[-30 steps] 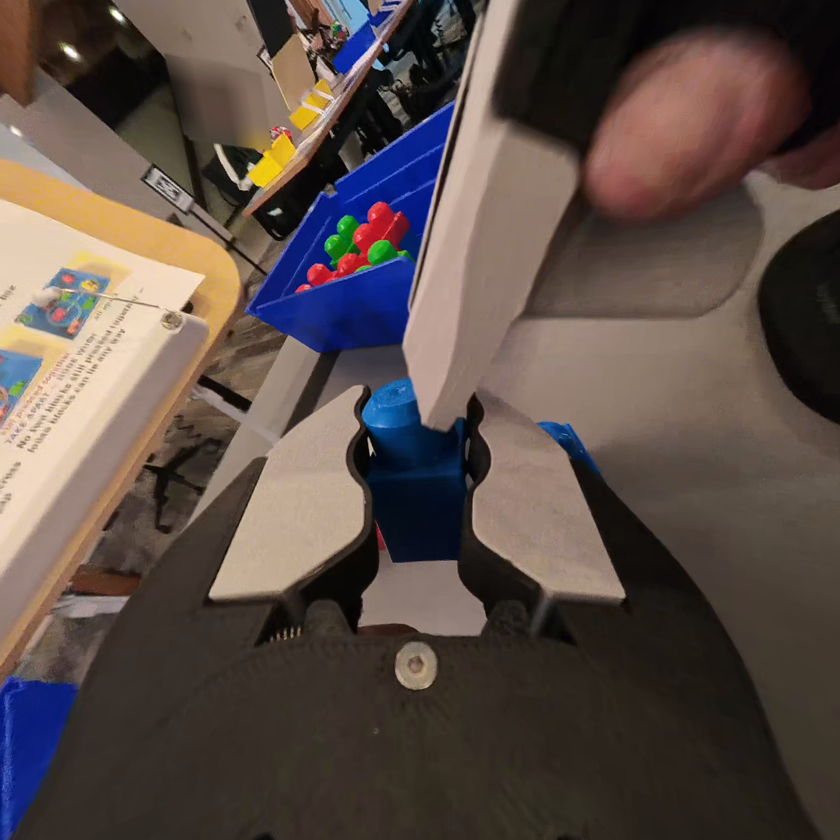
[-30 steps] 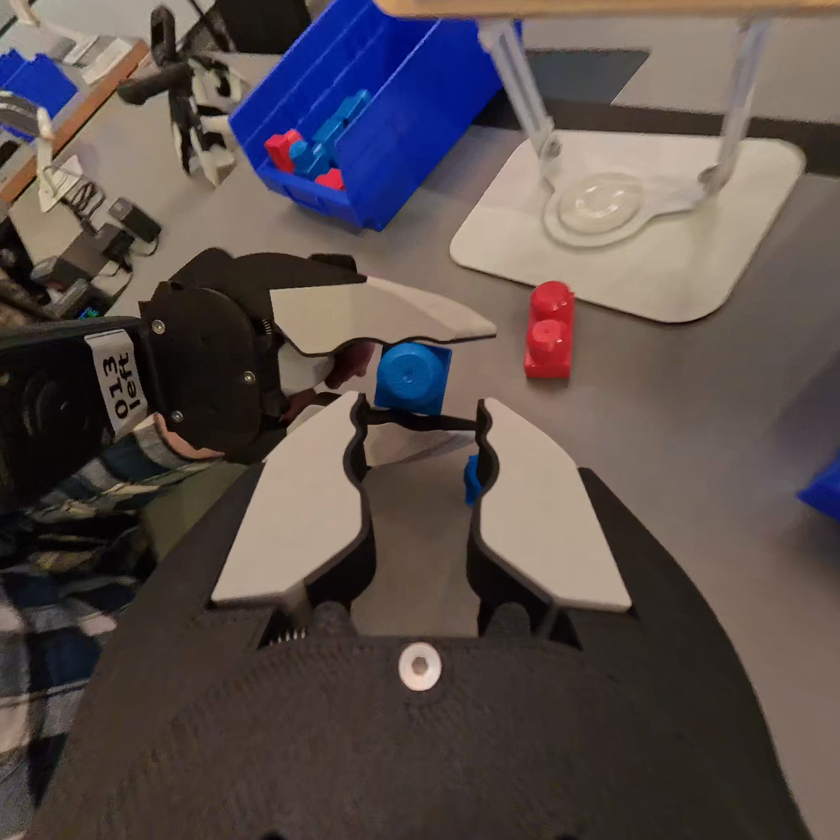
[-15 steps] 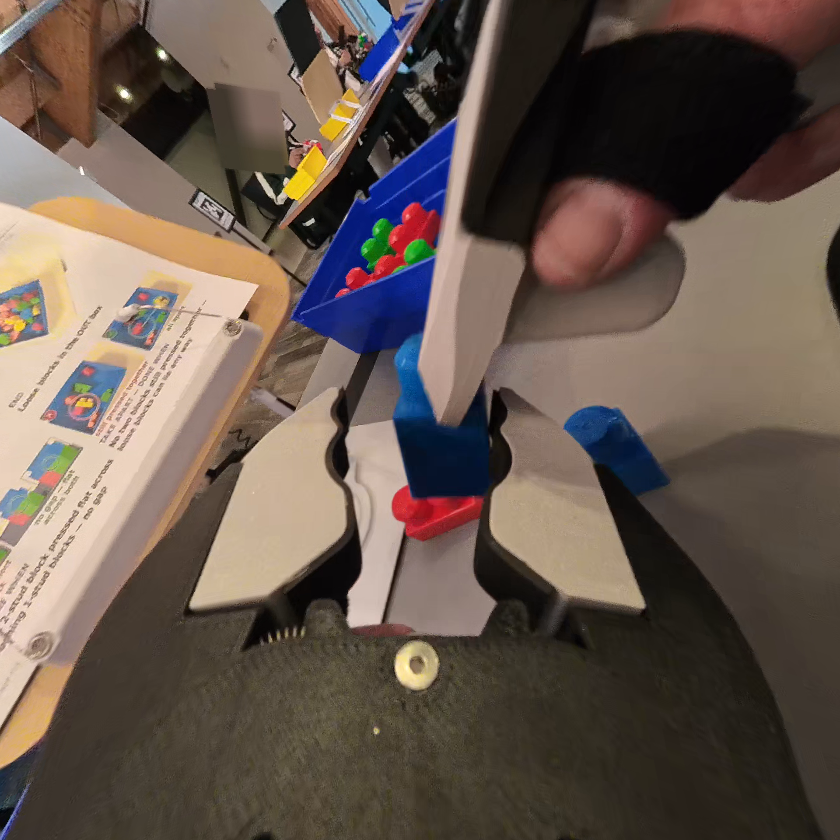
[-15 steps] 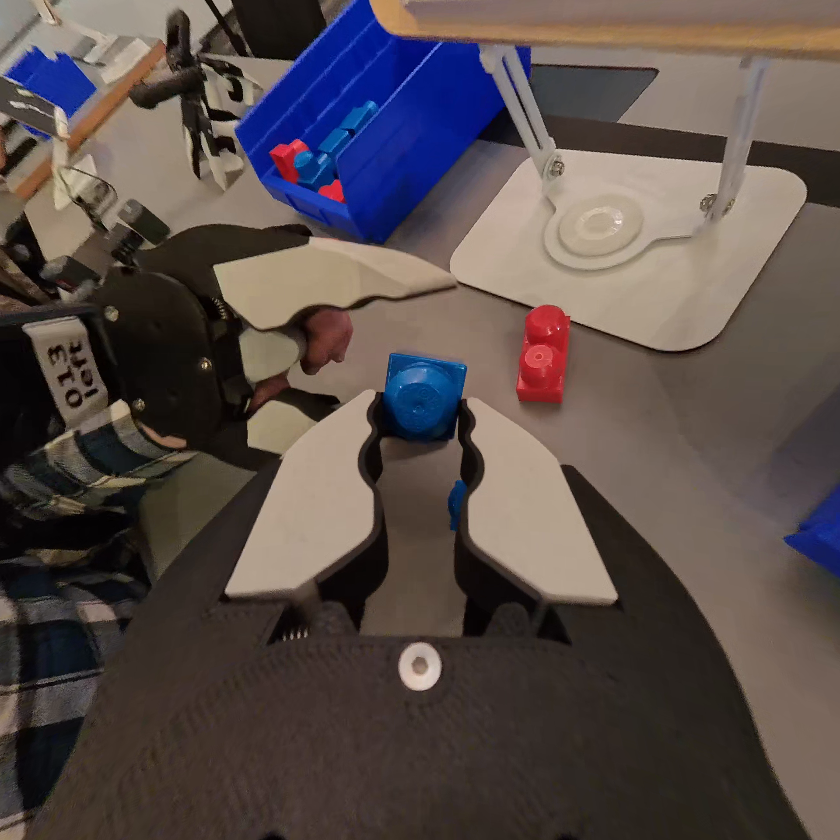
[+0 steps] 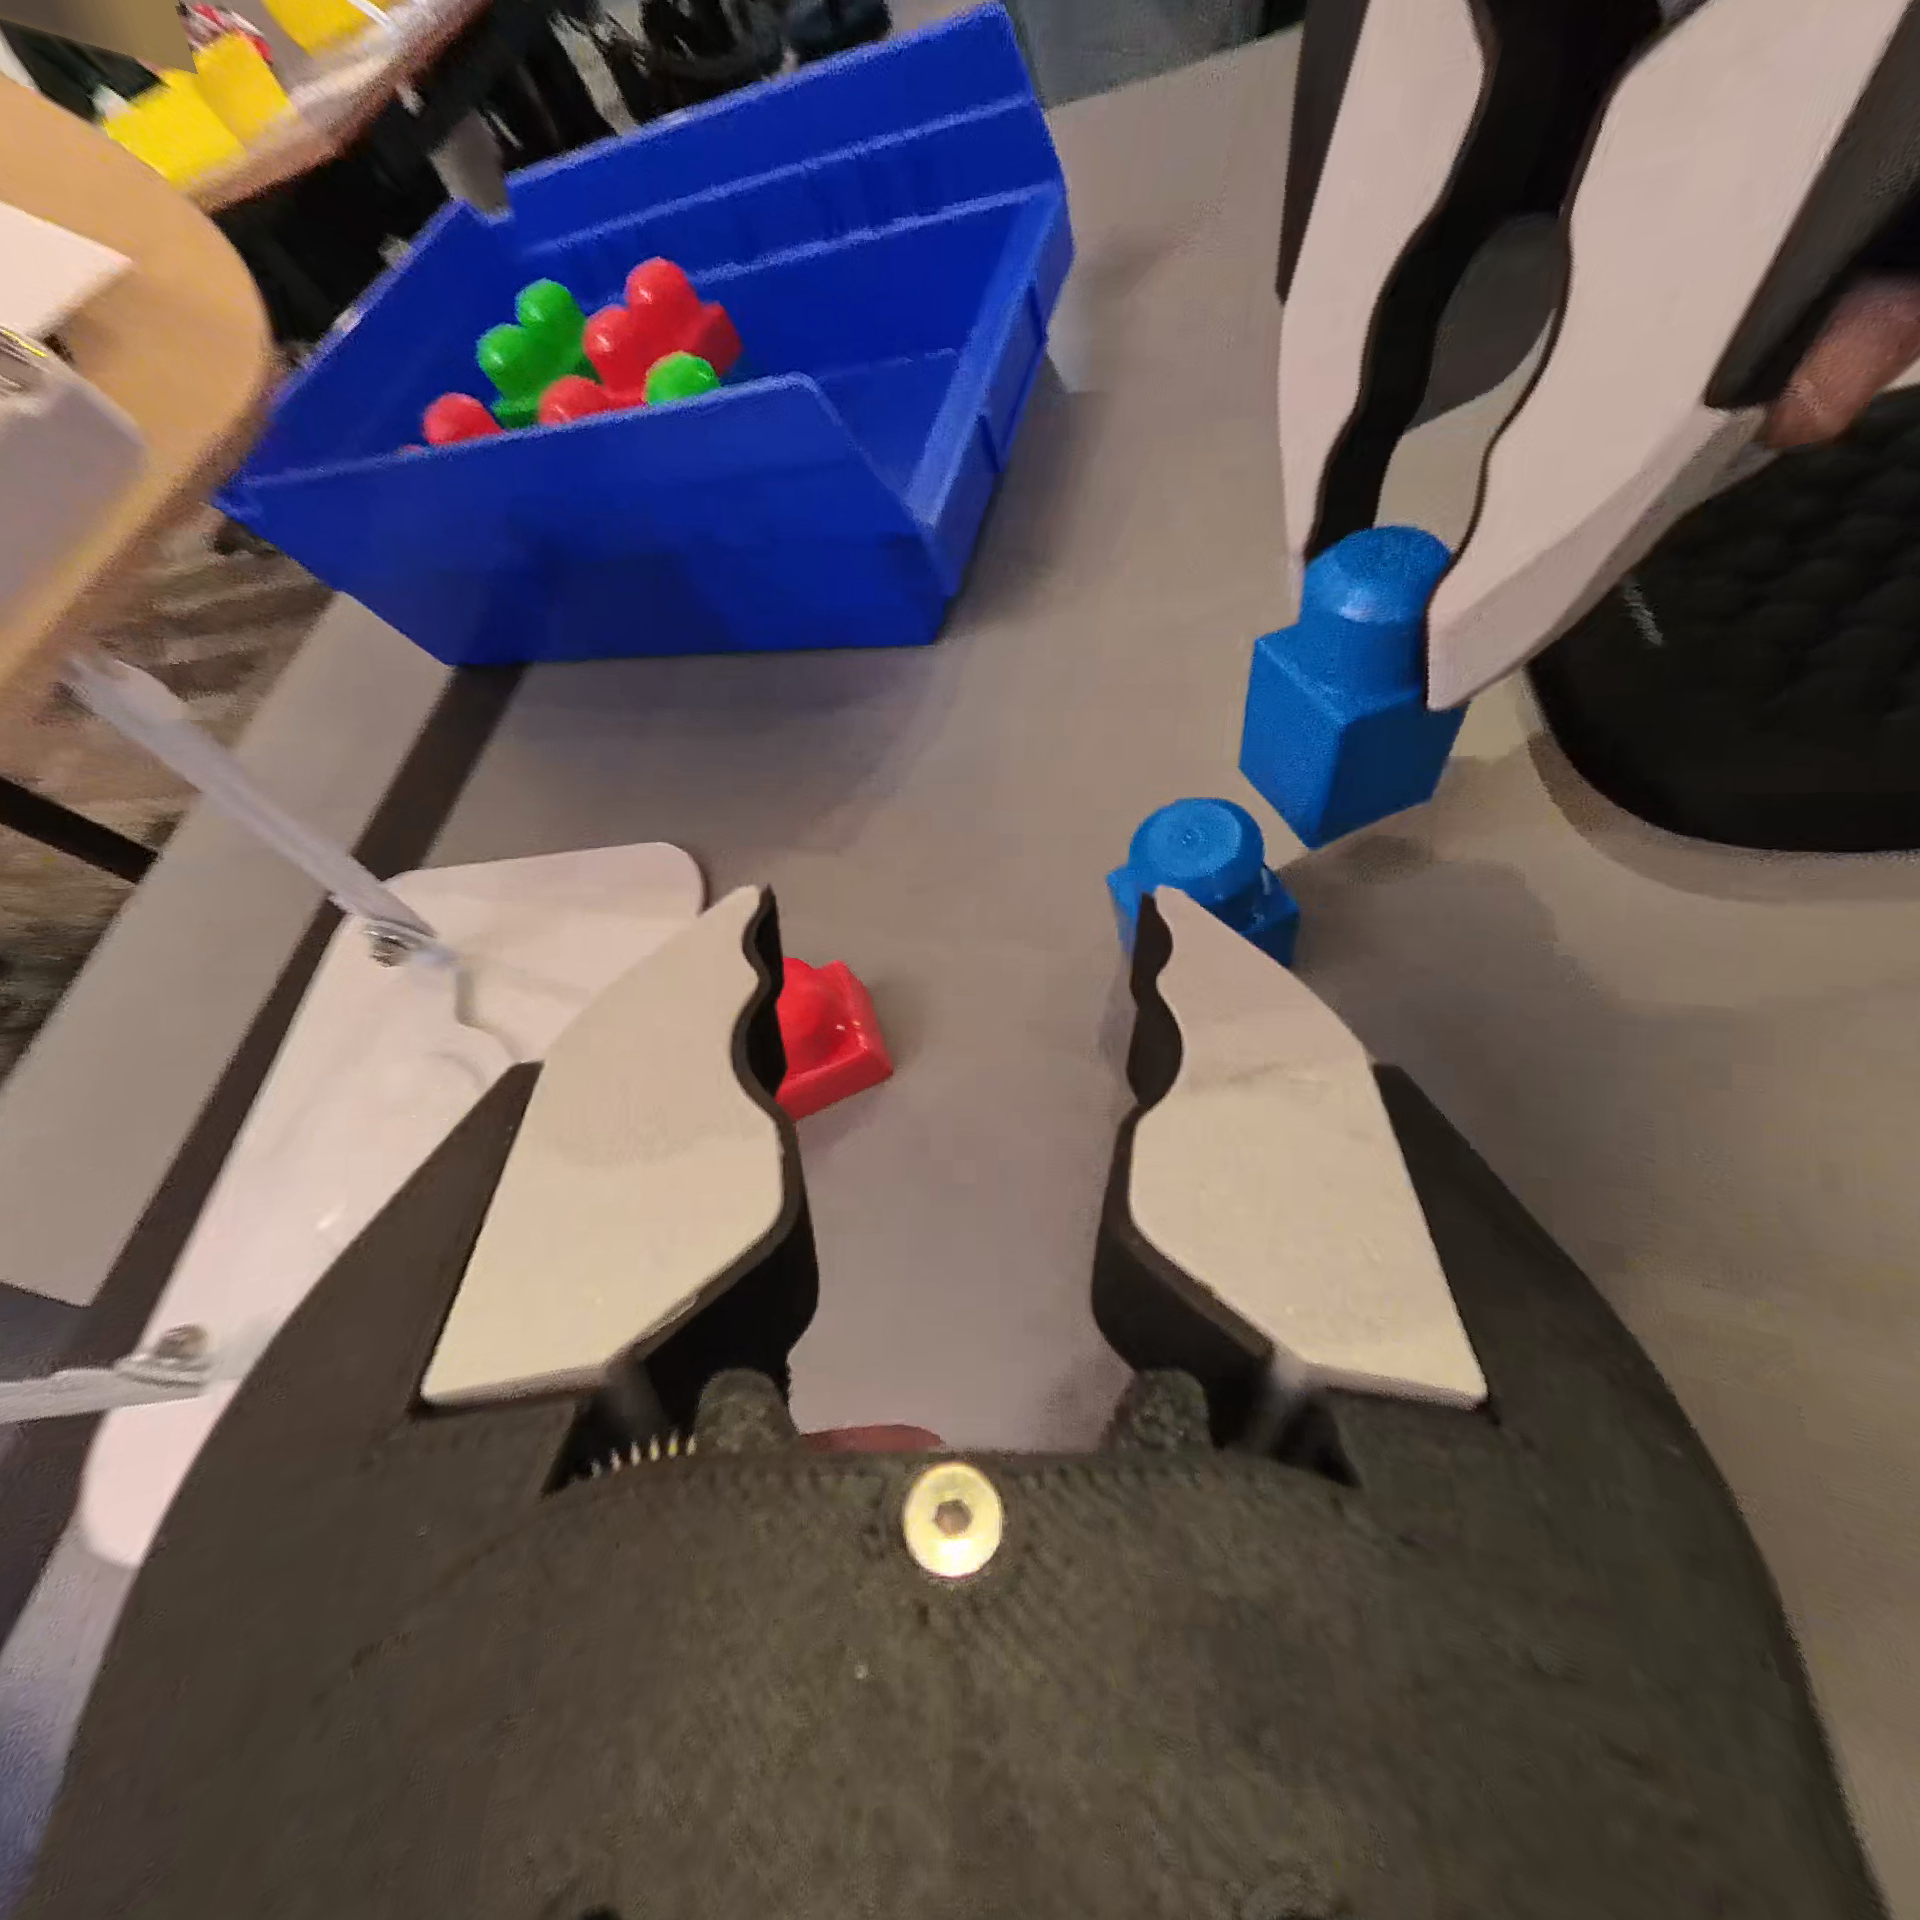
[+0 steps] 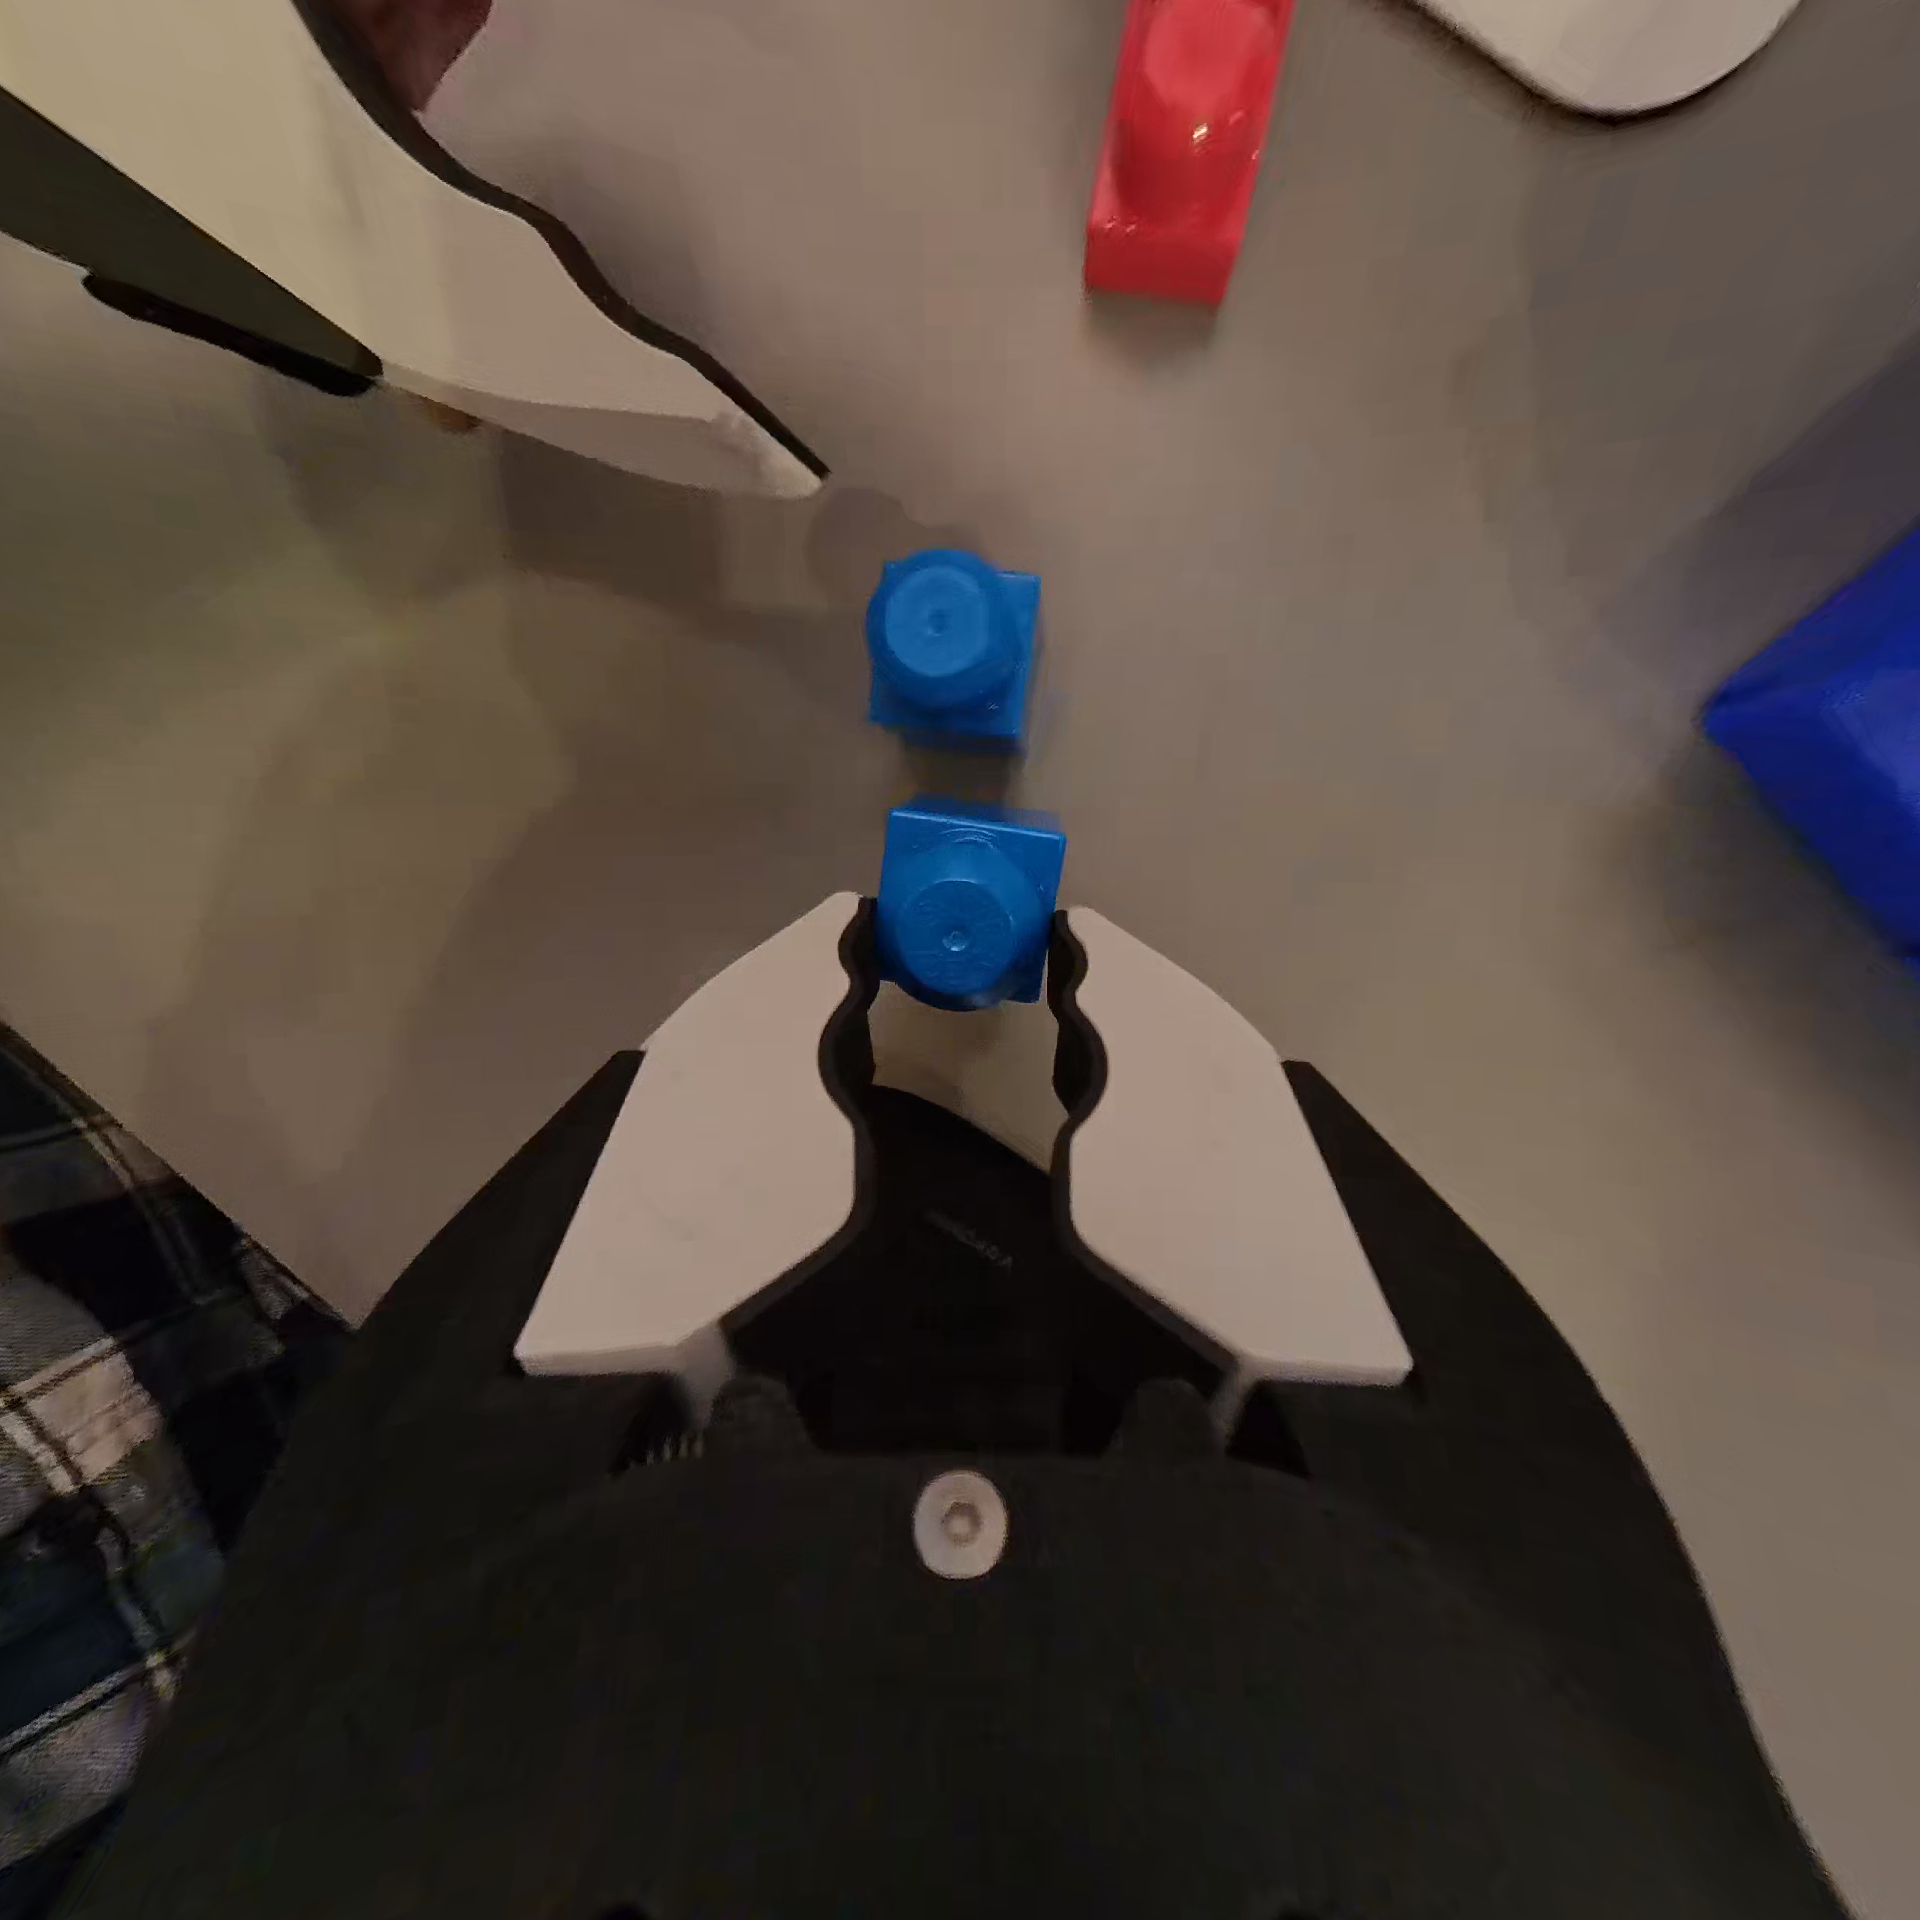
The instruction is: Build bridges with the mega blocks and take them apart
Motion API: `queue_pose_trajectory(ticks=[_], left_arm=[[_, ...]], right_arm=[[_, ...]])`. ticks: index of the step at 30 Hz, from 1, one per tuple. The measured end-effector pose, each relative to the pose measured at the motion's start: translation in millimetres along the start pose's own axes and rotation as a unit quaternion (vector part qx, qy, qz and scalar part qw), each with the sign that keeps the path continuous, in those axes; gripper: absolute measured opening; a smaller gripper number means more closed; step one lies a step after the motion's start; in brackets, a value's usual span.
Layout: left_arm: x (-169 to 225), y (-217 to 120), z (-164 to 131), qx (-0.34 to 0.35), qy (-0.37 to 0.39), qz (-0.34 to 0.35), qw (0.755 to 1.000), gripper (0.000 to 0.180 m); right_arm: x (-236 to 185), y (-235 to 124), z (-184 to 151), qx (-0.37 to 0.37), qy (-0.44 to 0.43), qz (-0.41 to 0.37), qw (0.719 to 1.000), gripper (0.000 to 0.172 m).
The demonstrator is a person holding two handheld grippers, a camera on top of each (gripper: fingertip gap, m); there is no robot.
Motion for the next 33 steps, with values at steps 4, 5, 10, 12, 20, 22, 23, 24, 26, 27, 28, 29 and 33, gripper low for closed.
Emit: queue_pose_trajectory(ticks=[4,5,10,12,20,22,23,24,26,27,28,29,33], left_arm=[[2.8,3.5,-5.4,-0.008,-0.024,-0.043,0.999,0.068],[3.3,4.4,-5.8,-0.010,-0.026,-0.049,0.998,0.068],[10.8,10.8,-8.0,-0.031,-0.020,-0.091,0.995,0.071],[10.8,11.7,-7.8,-0.031,-0.020,-0.087,0.996,0.071],[13.9,11.6,0.0,-0.002,-0.029,-0.111,0.993,0.075],[14.6,12.3,4.1,0.011,-0.035,-0.115,0.993,0.076],[14.5,13.3,5.6,0.012,-0.036,-0.109,0.993,0.076],[14.5,14.2,7.0,0.008,-0.035,-0.103,0.994,0.078],[15.9,14.8,12.7,0.012,-0.038,-0.095,0.995,0.078],[16.9,14.5,16.8,0.017,-0.041,-0.085,0.995,0.078],[18.4,14.3,20.9,0.019,-0.039,-0.076,0.996,0.078],[19.9,14.2,25.2,0.021,-0.035,-0.066,0.997,0.078],[24.3,9.6,40.6,0.049,-0.049,-0.039,0.997,0.080]], right_arm=[[-12.2,10.1,2.5,-0.019,-0.008,-0.003,1.000,0.032],[-14.1,12.9,3.4,-0.026,-0.010,-0.008,1.000,0.032],[-17.5,24.8,7.8,-0.031,-0.005,-0.027,0.999,0.032],[-16.2,26.8,9.3,-0.024,0.006,-0.024,0.999,0.032],[-5.6,-7.6,-4.2,0.005,0.032,-0.040,0.999,0.053],[-0.9,-28.3,-11.9,0.037,0.050,-0.045,0.997,0.051],[-1.2,-39.0,-15.3,0.058,0.058,-0.037,0.996,0.048],[-3.0,-48.8,-18.5,0.081,0.060,-0.029,0.994,0.046],[-5.6,-63.9,-26.5,0.110,0.063,-0.032,0.991,0.044],[-6.0,-69.4,-30.5,0.122,0.065,-0.039,0.990,0.043],[-6.4,-73.9,-33.9,0.136,0.068,-0.043,0.987,0.042],[-6.2,-78.0,-36.2,0.150,0.074,-0.045,0.985,0.042],[-3.2,-96.2,-44.8,0.174,0.083,-0.026,0.981,0.043]])
Point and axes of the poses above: each gripper's, where its closed fingertips meet, y out along the fingers, z out of its top, x = y × z across the jaws, the point moved 8 cm from there along -y, back along the fingers, and after that the axes turned 15 degrees about -z, right-handed, at the moved point
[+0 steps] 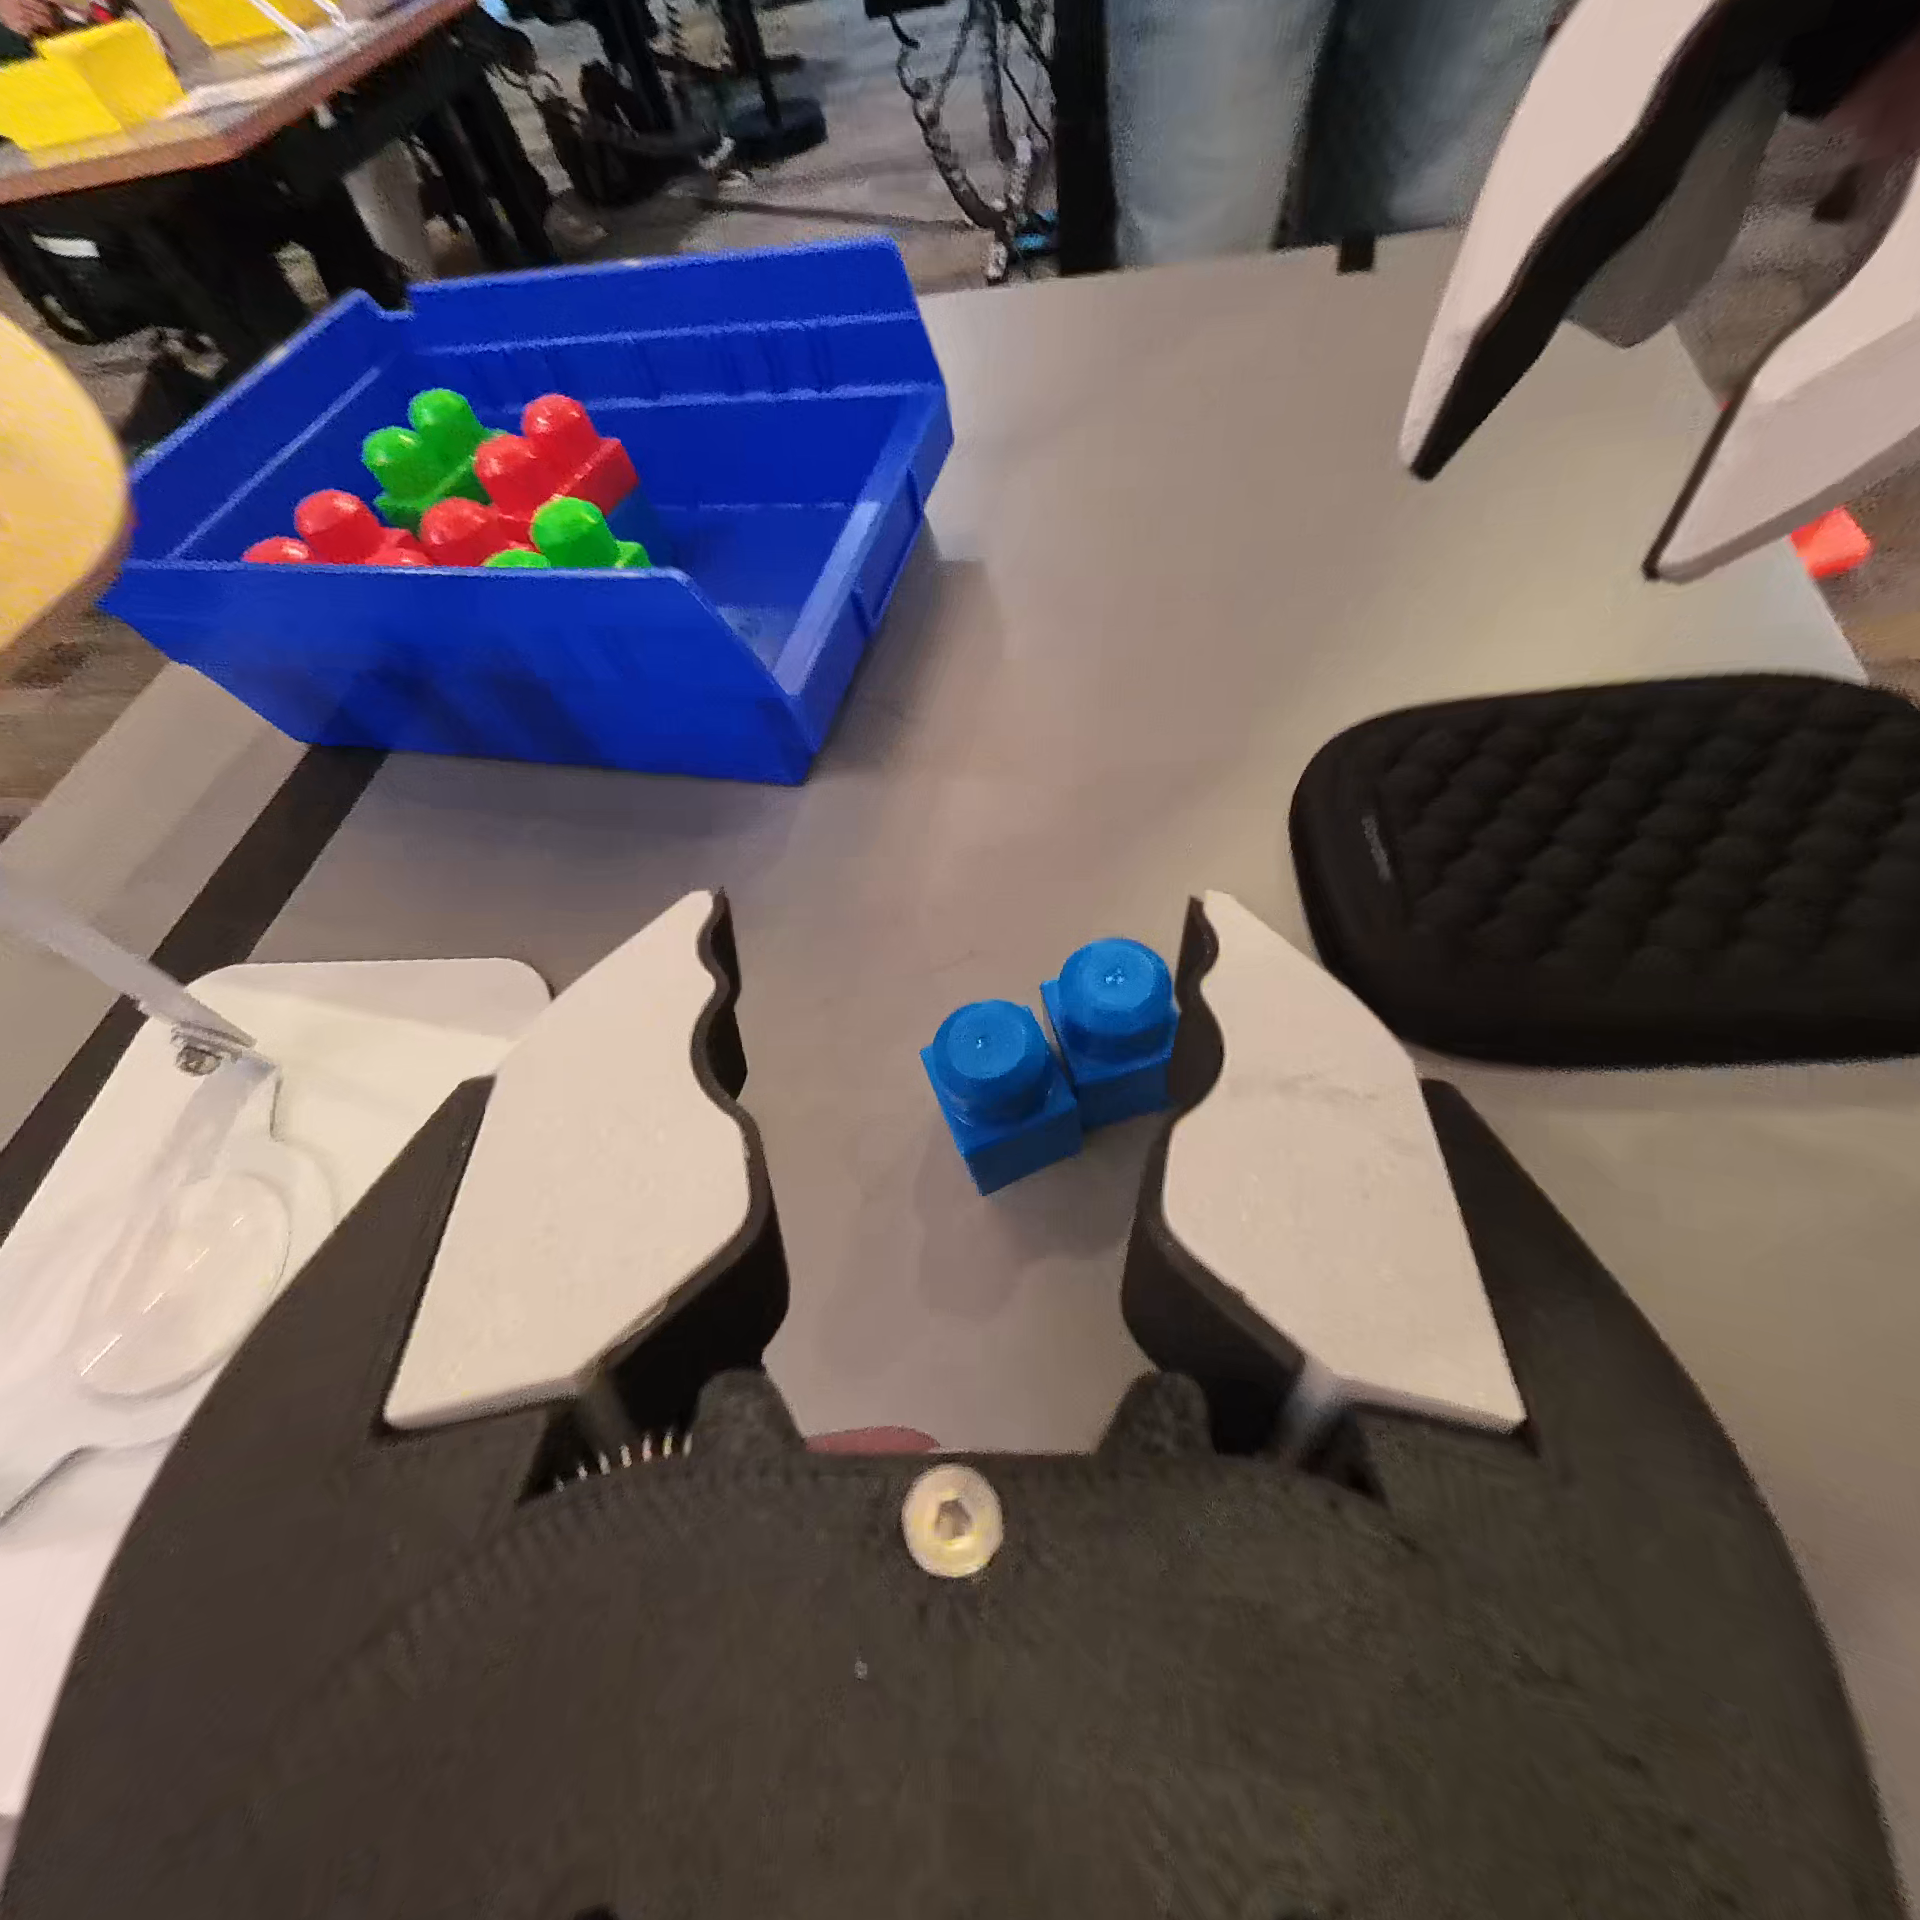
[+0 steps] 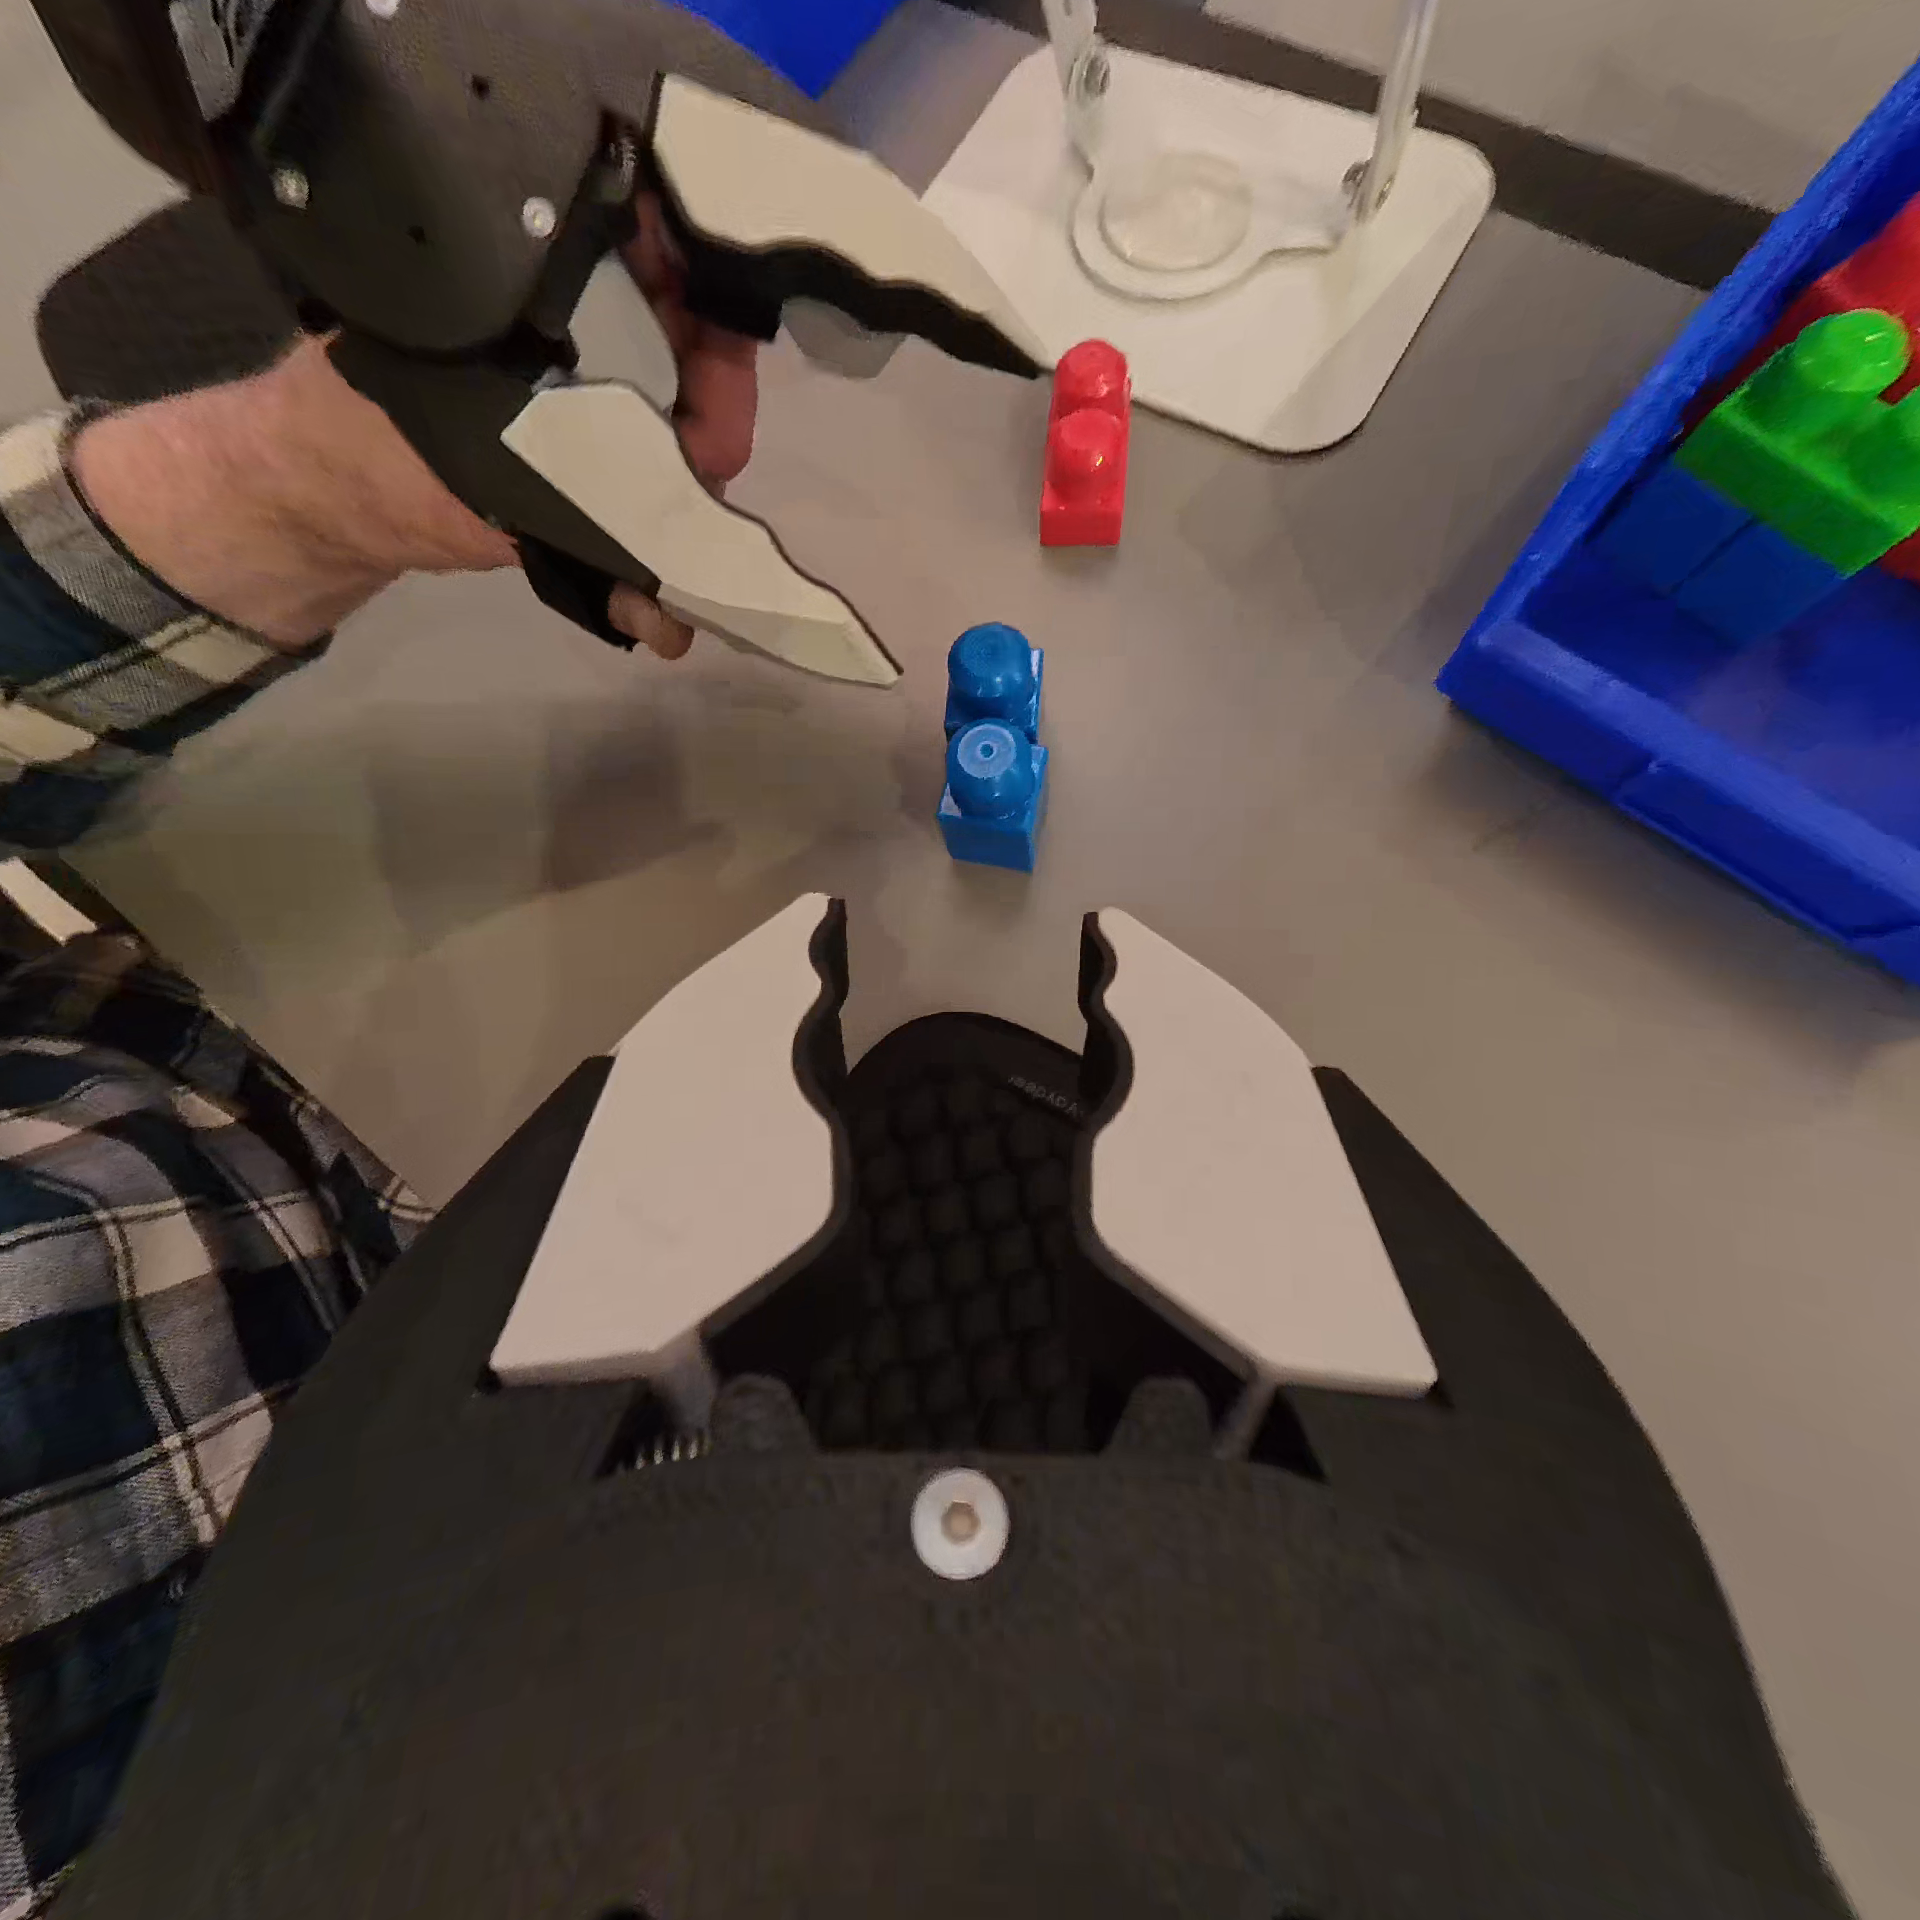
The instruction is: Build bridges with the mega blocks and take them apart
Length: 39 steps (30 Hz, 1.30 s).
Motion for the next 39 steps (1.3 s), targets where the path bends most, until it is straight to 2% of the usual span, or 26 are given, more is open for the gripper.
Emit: queue_pose_trajectory(ticks=[5,10,19,24,26,32,35,39], left_arm=[[11.1,-11.2,-8.2,0.042,-0.036,0.052,0.997,0.086],[22.4,-6.0,-24.5,0.013,-0.045,0.064,0.997,0.095],[37.0,0.7,-39.6,-0.004,-0.105,0.095,0.990,0.108],[45.3,2.4,-48.5,-0.033,-0.113,0.113,0.987,0.108],[47.2,2.8,-48.7,-0.025,-0.127,0.117,0.985,0.108],[56.8,24.8,-44.3,-0.036,-0.145,0.129,0.980,0.108],[51.1,33.8,-44.1,-0.041,-0.146,0.146,0.978,0.108],[40.8,45.0,-51.0,-0.066,-0.176,0.138,0.972,0.104]], right_arm=[[19.8,-12.6,2.3,0.017,0.016,-0.021,1.000,0.044],[29.6,-11.0,2.6,0.015,0.018,-0.033,0.999,0.045],[36.0,2.3,9.2,0.024,0.031,-0.005,0.999,0.046],[39.9,23.2,5.3,-0.006,0.021,0.009,1.000,0.046],[40.8,32.6,5.0,-0.016,0.021,0.022,0.999,0.044],[39.9,62.3,3.6,-0.062,0.010,0.043,0.997,0.038],[37.6,81.1,-2.0,-0.094,-0.015,0.022,0.995,0.036],[31.4,106.6,-5.5,-0.089,-0.019,-0.002,0.996,0.026]])
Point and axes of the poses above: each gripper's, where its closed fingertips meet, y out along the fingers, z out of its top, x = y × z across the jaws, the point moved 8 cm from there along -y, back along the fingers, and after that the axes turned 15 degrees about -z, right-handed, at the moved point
